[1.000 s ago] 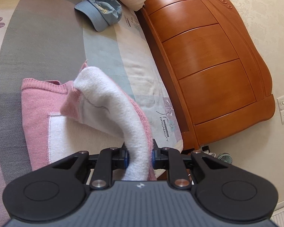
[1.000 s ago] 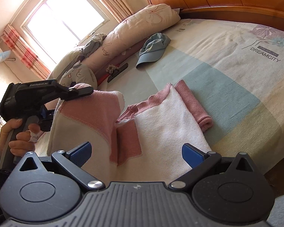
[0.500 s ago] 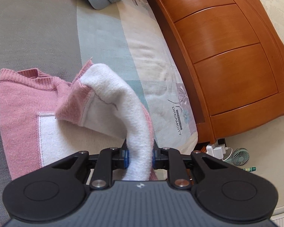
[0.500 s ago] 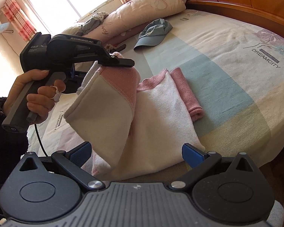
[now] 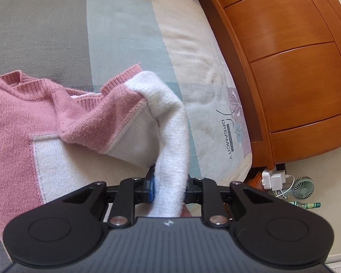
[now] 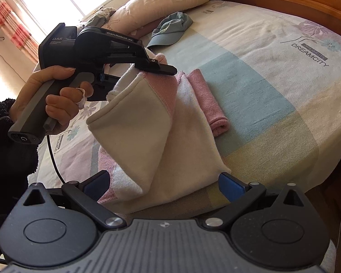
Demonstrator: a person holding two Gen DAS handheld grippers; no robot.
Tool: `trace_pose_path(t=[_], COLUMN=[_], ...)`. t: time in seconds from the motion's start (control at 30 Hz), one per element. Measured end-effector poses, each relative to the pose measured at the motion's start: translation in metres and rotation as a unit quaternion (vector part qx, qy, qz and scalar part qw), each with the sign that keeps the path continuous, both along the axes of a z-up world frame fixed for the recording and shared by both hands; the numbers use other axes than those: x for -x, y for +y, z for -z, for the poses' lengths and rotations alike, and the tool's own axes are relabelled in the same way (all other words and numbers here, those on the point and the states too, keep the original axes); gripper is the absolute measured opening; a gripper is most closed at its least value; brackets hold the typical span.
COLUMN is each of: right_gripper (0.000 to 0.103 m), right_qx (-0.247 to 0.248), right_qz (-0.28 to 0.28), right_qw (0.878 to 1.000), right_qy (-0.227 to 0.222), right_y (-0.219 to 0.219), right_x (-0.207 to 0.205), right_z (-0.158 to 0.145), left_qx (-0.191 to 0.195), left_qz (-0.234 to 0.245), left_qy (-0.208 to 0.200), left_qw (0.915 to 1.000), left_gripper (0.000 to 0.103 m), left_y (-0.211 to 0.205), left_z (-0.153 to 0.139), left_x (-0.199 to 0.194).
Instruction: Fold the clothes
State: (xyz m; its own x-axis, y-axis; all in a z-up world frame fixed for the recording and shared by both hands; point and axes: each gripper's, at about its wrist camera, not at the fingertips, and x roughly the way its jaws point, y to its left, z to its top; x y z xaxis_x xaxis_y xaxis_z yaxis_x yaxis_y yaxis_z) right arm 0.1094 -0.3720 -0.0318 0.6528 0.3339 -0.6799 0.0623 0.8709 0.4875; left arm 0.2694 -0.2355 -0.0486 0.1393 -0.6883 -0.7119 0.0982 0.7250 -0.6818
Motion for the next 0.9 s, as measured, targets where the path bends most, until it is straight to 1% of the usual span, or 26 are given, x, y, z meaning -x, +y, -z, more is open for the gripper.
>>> trace_pose_path(t=[0.2, 0.37, 0.43, 0.57, 0.63, 0.67, 0.7, 0.73, 0.77, 0.8, 0.9], right_gripper=[0.103, 0.103, 0.103, 0.103, 0.103, 0.103, 0.103, 0.103, 0.103, 0.103, 0.103], right_qx=[0.002, 0.006, 0.007, 0.009, 0.008, 0.007, 0.004, 0.001, -0.002, -0.004, -0.018], right_qz=[0.002, 0.003, 0.004, 0.005, 0.008, 0.009, 0.011, 0.012, 0.014, 0.016, 0.021], right_qw=[1.0, 1.0, 1.0, 1.0, 1.0, 1.0, 1.0, 1.0, 1.0, 1.0, 0.999], right_qy=[0.008, 0.012, 0.012, 0.01, 0.008, 0.006, 0.003, 0.0, -0.004, -0.008, -0.031], right_y=[-0.001, -0.001, 0.0, 0.0, 0.0, -0.001, -0.002, -0.003, -0.005, -0.006, -0.01], right_x=[-0.001, -0.002, -0.002, 0.001, 0.003, 0.004, 0.006, 0.007, 0.009, 0.011, 0.017], right_z=[0.001, 0.003, 0.002, 0.002, 0.002, 0.002, 0.002, 0.002, 0.002, 0.002, 0.0], left_qx=[0.003, 0.017, 0.024, 0.027, 0.024, 0.021, 0.013, 0.003, -0.007, -0.018, -0.052], left_qz=[0.001, 0.008, 0.01, 0.012, 0.012, 0.013, 0.018, 0.025, 0.032, 0.041, 0.065], left_qy=[0.011, -0.001, -0.007, -0.021, -0.034, -0.043, -0.058, -0.074, -0.092, -0.112, -0.162], left_qw=[0.9999, 0.9998, 0.9996, 0.9994, 0.9991, 0.9988, 0.9981, 0.9969, 0.9952, 0.9927, 0.9833], left_gripper=[0.023, 0.023, 0.025, 0.025, 0.027, 0.03, 0.035, 0.037, 0.041, 0.043, 0.045], left_y=[-0.006, -0.009, -0.009, -0.005, 0.001, 0.003, 0.006, 0.009, 0.012, 0.015, 0.025], left_z=[0.003, -0.006, -0.012, -0.021, -0.026, -0.028, -0.03, -0.033, -0.035, -0.038, -0.04], left_x=[-0.002, -0.001, -0.001, 0.002, 0.004, 0.005, 0.007, 0.01, 0.013, 0.016, 0.027])
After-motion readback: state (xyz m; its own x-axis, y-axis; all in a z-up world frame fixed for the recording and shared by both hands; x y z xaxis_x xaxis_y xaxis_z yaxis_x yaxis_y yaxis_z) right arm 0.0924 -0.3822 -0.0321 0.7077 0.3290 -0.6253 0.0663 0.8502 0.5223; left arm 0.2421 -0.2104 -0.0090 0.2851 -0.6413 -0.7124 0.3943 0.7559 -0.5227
